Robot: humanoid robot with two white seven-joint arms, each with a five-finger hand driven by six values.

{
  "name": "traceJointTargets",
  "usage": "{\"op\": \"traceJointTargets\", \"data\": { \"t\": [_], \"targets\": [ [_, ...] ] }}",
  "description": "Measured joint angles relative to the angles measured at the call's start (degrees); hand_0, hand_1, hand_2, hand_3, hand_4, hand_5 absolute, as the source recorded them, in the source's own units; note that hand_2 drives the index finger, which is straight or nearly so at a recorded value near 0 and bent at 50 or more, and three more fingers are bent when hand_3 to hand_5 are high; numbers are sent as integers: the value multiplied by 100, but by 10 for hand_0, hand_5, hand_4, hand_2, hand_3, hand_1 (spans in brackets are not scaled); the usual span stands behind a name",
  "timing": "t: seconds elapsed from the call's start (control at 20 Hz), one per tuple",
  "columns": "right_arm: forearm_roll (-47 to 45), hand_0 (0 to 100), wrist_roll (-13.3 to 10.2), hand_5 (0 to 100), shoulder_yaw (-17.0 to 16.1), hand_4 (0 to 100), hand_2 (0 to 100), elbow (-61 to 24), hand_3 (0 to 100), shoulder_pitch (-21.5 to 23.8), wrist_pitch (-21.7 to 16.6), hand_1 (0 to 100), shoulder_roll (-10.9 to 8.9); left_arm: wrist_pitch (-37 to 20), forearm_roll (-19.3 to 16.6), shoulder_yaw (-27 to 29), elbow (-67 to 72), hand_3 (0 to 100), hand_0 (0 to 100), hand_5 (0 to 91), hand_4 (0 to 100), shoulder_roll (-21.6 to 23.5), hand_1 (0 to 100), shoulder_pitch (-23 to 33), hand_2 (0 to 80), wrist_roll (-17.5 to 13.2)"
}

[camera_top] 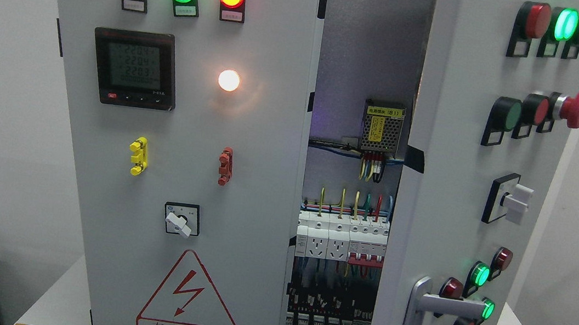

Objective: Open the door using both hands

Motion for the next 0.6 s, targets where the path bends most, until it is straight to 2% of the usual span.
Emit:
{"op": "traceJointTargets", "data": {
  "t": [0.6],
  "targets": [
    [1,0,-18,0,-1,0,0,-19,0,-29,0,0,87,-5,-4,-7,-79,0,0,0,42,1,0,45,0,0]
  ]
}}
